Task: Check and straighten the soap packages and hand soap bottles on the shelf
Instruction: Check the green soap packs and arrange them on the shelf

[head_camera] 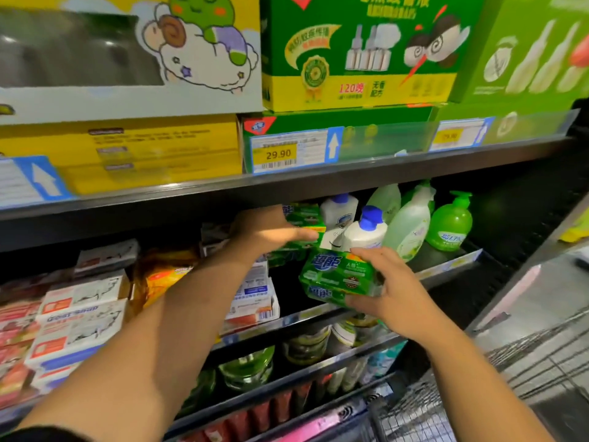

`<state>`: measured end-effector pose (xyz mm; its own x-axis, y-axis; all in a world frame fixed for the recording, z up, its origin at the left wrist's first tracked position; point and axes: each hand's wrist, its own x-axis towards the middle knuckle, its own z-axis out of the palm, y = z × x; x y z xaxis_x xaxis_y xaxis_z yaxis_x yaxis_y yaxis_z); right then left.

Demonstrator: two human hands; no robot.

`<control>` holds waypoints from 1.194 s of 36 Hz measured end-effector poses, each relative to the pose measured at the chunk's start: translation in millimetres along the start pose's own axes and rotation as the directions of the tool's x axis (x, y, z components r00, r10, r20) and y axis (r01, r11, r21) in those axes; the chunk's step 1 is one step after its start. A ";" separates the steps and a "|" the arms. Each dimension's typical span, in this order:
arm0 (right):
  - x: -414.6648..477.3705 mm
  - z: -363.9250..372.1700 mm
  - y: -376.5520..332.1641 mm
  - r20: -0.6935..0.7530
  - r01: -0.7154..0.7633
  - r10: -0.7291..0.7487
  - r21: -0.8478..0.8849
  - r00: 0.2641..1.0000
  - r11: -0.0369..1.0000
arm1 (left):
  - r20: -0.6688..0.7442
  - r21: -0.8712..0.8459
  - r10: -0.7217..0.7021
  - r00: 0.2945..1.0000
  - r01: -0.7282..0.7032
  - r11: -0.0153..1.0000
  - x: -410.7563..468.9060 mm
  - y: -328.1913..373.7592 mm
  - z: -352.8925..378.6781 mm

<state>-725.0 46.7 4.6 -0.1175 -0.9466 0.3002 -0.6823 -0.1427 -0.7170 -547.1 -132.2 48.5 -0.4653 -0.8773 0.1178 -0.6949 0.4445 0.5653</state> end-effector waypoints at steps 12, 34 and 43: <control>14.5 8.5 26.8 0.027 -0.038 0.037 0.069 0.999 0.997 | 0.049 0.386 0.025 0.998 -0.042 0.922 10.9 -4.2 16.0; 26.2 -6.5 47.4 0.187 -0.186 0.119 0.398 0.975 0.898 | 0.257 0.416 0.148 0.955 -0.248 0.875 21.1 -5.6 13.6; 28.5 -12.1 51.7 0.200 -0.208 0.139 0.382 0.970 0.901 | 0.291 0.462 0.140 0.947 -0.267 0.846 24.1 -15.6 21.4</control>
<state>-772.4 15.8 -16.3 -0.0645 -0.9958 0.0652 -0.3146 -0.0418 -0.9483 -559.1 -156.4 25.1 -0.6971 -0.7154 -0.0465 -0.7167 0.6939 0.0691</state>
